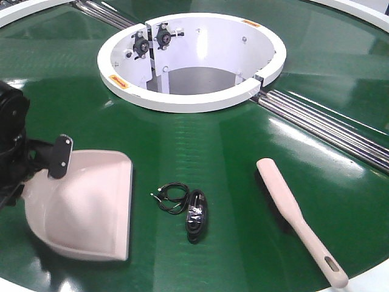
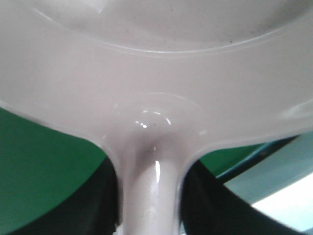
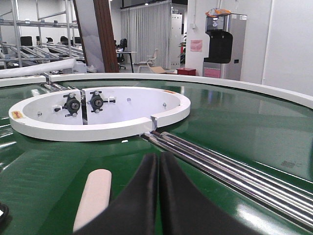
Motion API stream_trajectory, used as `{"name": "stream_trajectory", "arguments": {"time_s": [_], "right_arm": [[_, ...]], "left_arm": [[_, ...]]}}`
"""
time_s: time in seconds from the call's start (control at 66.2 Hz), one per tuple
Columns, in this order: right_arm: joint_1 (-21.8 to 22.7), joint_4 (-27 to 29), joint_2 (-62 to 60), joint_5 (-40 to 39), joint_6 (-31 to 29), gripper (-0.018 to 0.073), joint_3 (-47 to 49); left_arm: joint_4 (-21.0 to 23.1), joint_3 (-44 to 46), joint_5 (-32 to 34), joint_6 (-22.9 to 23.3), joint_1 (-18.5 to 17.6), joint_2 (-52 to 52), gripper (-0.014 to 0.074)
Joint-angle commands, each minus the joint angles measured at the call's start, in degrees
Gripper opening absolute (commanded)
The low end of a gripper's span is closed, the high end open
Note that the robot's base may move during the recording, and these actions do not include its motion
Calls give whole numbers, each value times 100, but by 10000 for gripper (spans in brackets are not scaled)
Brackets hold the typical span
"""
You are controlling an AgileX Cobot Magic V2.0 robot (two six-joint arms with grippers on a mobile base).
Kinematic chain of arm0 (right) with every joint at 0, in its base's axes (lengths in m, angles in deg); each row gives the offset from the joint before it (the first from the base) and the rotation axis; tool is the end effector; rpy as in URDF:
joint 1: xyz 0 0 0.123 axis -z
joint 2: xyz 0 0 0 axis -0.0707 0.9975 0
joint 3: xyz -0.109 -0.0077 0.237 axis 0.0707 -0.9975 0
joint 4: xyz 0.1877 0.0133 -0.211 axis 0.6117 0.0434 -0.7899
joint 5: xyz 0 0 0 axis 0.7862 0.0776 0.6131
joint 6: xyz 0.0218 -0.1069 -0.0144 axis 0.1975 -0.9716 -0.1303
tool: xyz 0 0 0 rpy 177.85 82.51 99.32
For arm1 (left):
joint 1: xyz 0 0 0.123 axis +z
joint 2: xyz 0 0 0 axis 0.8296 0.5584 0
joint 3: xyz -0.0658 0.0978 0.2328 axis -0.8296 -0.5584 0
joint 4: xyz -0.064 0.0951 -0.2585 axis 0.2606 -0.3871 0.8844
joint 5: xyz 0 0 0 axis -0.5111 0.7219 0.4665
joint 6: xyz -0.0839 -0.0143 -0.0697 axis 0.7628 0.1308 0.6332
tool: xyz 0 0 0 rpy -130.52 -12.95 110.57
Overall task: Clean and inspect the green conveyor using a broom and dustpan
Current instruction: 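Lift and tilt the dustpan with the left gripper, lip resting on belt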
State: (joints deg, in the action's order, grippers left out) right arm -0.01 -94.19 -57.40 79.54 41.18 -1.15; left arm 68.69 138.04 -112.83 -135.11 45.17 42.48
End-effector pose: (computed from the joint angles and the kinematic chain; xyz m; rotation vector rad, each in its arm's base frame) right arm 0.1309 0.0093 0.2056 -0.0816 1.4975 0.0266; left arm 0.3411 -0.0299 0.1810 -1.9784 -2.2014 -0.4291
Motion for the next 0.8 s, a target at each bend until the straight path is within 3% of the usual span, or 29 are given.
{"name": "stream_trajectory", "arguments": {"time_s": [0.0,0.317,0.604,0.786], "right_arm": [[-8,-35,-62,-398,-6,-8,-22],[-8,-35,-62,-398,-6,-8,-22],[-8,-35,-62,-398,-6,-8,-22],[-8,-35,-62,-398,-6,-8,-22]], "left_arm": [[-124,311,-104,158,-81,-280,-8],[-271,331,15,158,-379,-260,-8],[-234,331,-31,158,-388,-221,-8],[-258,331,-336,158,-525,67,-8]]}}
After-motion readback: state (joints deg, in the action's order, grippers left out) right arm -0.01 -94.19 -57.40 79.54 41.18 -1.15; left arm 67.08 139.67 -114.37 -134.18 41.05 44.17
